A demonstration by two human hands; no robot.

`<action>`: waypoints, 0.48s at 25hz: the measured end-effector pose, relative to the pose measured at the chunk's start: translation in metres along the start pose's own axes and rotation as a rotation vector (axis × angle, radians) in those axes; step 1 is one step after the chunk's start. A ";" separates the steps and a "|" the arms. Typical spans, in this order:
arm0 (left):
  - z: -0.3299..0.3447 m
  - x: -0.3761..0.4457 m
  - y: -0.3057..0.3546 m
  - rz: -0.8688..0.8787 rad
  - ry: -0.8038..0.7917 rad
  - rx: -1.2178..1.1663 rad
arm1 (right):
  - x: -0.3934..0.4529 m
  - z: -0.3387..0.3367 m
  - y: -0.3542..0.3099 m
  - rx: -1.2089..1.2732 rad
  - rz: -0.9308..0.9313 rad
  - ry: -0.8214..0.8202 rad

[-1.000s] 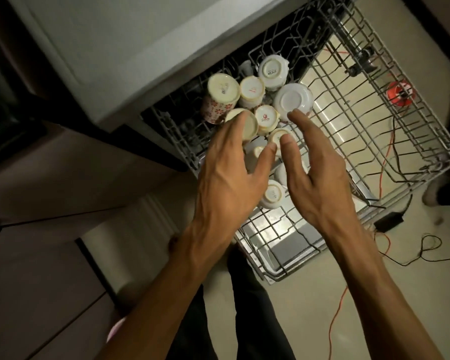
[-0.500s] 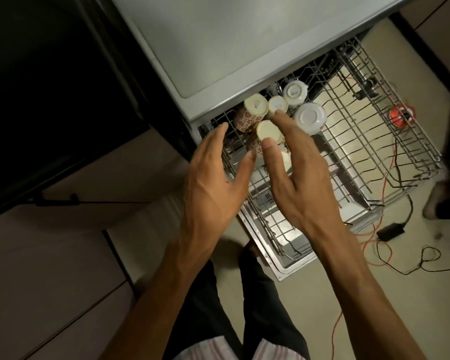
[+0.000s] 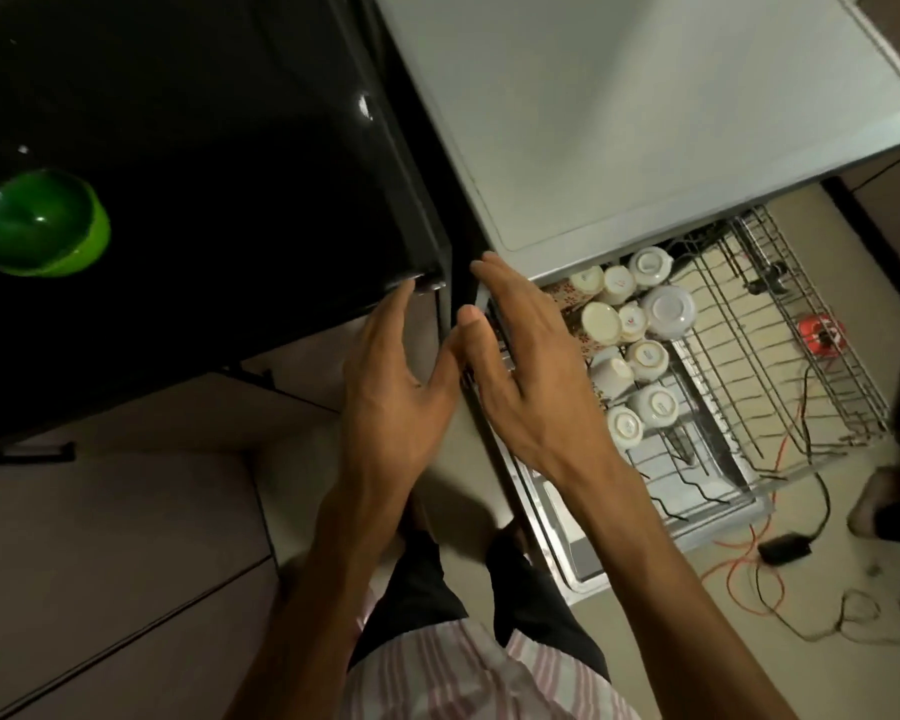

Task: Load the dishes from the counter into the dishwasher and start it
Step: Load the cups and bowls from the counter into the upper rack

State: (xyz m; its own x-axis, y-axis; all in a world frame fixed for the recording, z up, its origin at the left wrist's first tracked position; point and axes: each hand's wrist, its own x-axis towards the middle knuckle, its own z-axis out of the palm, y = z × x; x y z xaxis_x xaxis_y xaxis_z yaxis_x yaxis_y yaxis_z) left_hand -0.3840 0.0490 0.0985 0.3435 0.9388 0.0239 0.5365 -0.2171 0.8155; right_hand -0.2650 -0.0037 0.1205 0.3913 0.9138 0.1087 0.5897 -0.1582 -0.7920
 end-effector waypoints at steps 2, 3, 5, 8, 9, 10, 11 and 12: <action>-0.022 0.001 -0.009 -0.024 0.045 -0.001 | 0.009 0.015 -0.017 -0.001 -0.022 -0.041; -0.034 0.003 -0.013 -0.043 0.067 -0.008 | 0.014 0.023 -0.026 0.002 -0.033 -0.062; -0.057 0.006 -0.019 -0.076 0.124 -0.028 | 0.021 0.041 -0.041 0.005 -0.062 -0.109; -0.084 0.015 -0.030 -0.131 0.199 -0.016 | 0.032 0.067 -0.061 -0.013 -0.118 -0.186; -0.094 0.018 -0.036 -0.158 0.222 -0.007 | 0.035 0.077 -0.068 -0.017 -0.149 -0.210; -0.104 0.021 -0.041 -0.192 0.242 -0.010 | 0.039 0.089 -0.076 -0.016 -0.186 -0.231; -0.113 0.025 -0.047 -0.217 0.262 -0.017 | 0.044 0.102 -0.083 -0.016 -0.229 -0.249; -0.122 0.029 -0.053 -0.233 0.282 -0.020 | 0.050 0.115 -0.091 -0.022 -0.271 -0.268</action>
State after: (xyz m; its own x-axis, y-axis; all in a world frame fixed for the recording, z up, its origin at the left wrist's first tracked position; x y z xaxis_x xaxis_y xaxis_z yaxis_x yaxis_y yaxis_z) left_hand -0.4972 0.1200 0.1266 -0.0139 0.9999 -0.0081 0.5589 0.0145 0.8291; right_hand -0.3802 0.0993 0.1288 0.0222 0.9885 0.1494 0.6624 0.0974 -0.7428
